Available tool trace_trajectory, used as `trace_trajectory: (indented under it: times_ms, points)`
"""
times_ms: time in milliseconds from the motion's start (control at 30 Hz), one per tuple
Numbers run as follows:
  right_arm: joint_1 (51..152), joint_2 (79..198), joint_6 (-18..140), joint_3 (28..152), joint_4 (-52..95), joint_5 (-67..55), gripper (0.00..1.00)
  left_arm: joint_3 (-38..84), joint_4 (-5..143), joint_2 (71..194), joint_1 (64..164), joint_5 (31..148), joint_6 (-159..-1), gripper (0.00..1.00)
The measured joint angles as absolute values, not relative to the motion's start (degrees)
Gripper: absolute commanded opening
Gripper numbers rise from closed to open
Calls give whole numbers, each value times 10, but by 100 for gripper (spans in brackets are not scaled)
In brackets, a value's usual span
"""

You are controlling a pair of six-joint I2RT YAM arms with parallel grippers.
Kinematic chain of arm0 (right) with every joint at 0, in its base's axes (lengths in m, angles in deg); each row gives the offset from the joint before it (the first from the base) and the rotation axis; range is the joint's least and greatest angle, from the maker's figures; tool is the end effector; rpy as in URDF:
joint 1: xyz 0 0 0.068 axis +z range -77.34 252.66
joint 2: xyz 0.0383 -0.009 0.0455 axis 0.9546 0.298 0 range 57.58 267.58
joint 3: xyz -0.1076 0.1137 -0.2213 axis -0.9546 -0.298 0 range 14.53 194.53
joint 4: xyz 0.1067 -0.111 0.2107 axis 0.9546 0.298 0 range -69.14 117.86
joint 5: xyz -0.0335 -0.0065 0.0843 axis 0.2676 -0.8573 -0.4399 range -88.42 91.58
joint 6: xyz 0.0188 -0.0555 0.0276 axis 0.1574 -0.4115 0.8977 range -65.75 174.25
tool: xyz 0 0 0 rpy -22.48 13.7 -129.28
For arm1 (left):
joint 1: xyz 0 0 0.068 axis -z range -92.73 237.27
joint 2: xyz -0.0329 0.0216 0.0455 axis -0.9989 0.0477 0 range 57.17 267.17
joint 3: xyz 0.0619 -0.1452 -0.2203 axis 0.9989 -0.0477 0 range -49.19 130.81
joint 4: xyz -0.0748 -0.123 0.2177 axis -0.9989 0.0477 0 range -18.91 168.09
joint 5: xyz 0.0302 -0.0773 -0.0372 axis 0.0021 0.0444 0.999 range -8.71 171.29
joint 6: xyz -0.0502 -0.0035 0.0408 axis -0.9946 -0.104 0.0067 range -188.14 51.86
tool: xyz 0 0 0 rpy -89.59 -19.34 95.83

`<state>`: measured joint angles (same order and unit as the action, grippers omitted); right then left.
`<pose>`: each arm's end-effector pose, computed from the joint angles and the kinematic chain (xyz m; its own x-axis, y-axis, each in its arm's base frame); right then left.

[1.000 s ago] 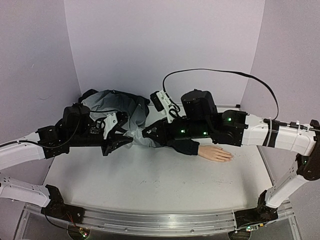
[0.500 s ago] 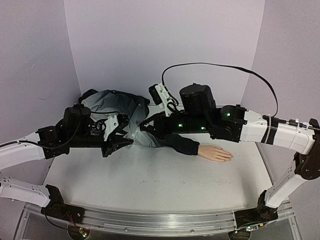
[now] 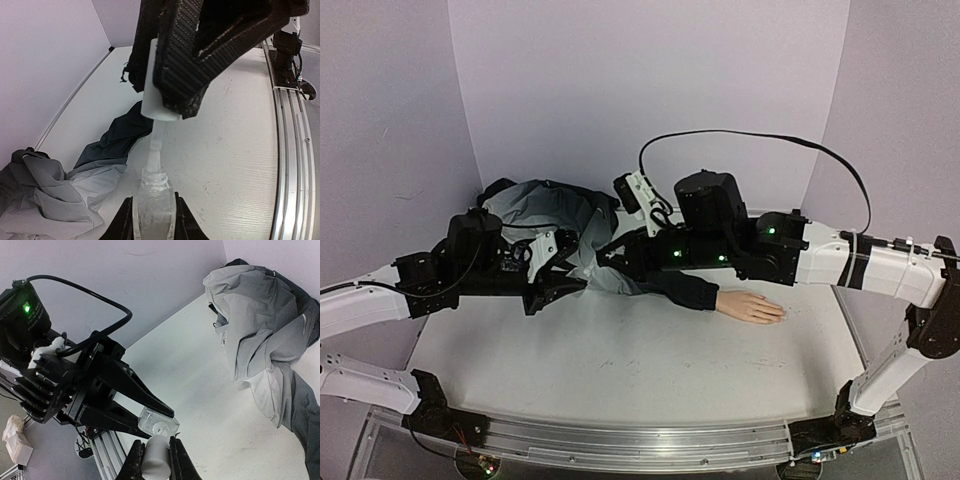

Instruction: Paint the nails

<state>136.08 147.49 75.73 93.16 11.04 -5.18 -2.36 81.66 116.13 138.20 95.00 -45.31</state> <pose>0.1717 0.3562 0.3835 -0.3551 0.1029 -0.9291 -0.8712 0.3239 0.3689 0.1484 -0.2017 0.2979 0.1220 0.4479 -0.8857 0.9166 0.2915 0.2737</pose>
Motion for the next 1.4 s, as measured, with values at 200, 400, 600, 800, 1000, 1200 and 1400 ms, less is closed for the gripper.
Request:
trace_trajectory:
  times_ms: [200,400,600,800,1000,1200,1400]
  points:
    - [1361,1475,760,932,110,-55,0,-24,817,1161,1382,950,-451,0]
    - [1361,1481,764,932,109,-56,0,-24,817,1161,1382,950,-450,0]
    - [1361,1500,766,932,103,-62,0,-24,821,1161,1382,951,-449,0]
    - [1361,1505,768,933,101,-69,0,-24,821,1161,1383,955,-450,0]
    - [1356,1519,777,942,101,-87,0,-24,821,1161,1383,958,-450,0]
    - [1335,1528,787,943,94,-144,0,-24,822,1160,1383,961,-450,0]
    - [1315,1547,788,950,80,-216,0,-24,837,1150,1383,954,-450,0]
